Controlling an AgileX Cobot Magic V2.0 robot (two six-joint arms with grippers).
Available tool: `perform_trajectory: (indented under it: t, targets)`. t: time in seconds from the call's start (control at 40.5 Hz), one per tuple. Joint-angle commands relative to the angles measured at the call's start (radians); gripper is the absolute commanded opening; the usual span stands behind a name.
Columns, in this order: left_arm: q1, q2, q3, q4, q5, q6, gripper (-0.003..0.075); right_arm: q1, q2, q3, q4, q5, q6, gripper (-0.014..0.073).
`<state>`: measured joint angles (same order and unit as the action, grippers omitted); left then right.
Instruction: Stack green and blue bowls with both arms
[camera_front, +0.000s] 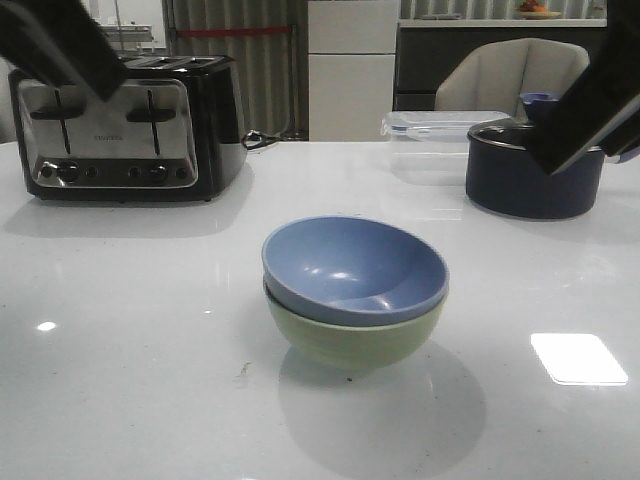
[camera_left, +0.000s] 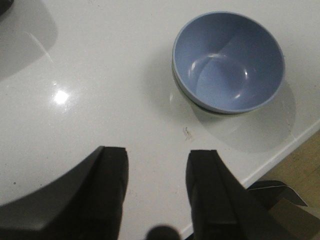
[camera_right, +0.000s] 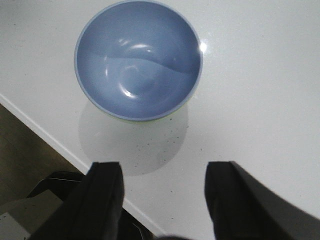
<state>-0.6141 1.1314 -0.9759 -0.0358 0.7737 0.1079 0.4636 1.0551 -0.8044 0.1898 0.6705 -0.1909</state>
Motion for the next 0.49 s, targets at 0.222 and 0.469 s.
perform_trajectory:
  t: [0.222,0.469]
  targets:
    - [-0.002,-0.312,0.141,0.001,-0.058,0.001,0.036,-0.011,-0.061,-0.026,-0.069,-0.003,-0.009,0.0476]
    - [-0.002,-0.489,0.225,0.076,-0.043,-0.046,0.036,-0.011,-0.234,0.039,-0.069,0.008,0.024,0.0476]
